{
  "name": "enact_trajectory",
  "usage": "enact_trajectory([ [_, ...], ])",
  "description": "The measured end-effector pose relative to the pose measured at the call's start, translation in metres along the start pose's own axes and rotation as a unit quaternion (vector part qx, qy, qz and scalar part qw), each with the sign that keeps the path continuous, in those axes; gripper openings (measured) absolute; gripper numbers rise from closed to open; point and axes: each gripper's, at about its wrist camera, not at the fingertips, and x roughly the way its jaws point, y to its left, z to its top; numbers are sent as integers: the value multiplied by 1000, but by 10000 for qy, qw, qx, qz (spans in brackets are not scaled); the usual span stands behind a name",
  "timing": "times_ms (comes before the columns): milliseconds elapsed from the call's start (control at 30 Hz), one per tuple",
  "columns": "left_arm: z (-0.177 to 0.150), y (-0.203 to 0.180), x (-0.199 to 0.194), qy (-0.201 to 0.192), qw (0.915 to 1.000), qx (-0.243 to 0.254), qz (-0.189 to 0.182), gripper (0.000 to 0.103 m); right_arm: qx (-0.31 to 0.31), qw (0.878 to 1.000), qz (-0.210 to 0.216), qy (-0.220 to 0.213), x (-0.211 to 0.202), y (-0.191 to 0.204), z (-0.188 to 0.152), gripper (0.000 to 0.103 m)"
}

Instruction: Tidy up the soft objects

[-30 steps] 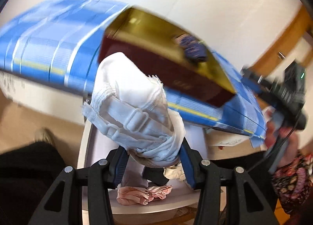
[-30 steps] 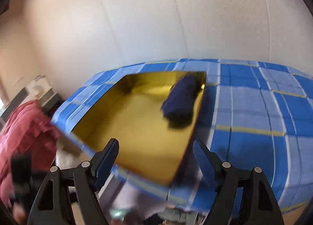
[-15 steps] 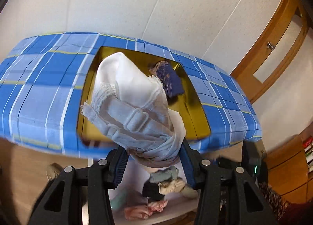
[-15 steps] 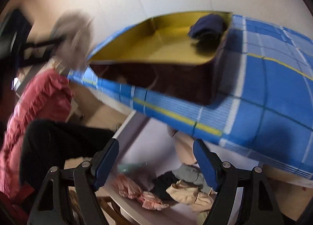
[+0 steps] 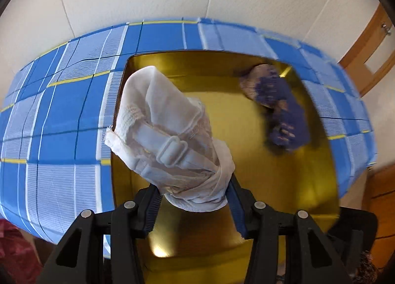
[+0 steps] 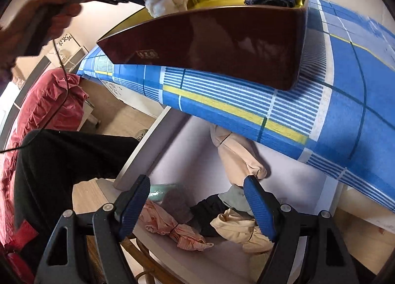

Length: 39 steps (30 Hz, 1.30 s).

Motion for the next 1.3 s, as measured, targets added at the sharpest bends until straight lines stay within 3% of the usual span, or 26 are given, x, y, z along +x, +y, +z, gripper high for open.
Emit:
enact_trajectory([
  [200, 33, 2, 15, -109, 9975, 3, 700, 53, 79, 9997, -161, 157, 4, -6, 0, 79],
  [367, 37, 8, 11, -419, 9955, -323, 787, 53, 157, 9992, -279, 234, 8, -12, -1, 79],
  [533, 24, 12, -8, -833, 9911, -199, 1023, 53, 219, 9978, -467, 409, 17, -17, -3, 79],
  [767, -10, 20, -54, -1648, 9811, -367, 940, 53, 562, 9879, -963, 1079, 42, -41, -16, 78],
  [967, -61, 10, -81, -2127, 9745, -275, 666, 53, 795, 9764, -1080, 1690, 64, -58, -31, 77],
  [1167, -119, -13, -86, -2254, 9727, 19, 546, 53, 696, 9613, -1196, 2384, 92, -60, -49, 77],
  [1300, -159, -36, -69, -2019, 9773, 361, 532, 53, 585, 9474, -1309, 2863, 114, -65, -62, 76],
])
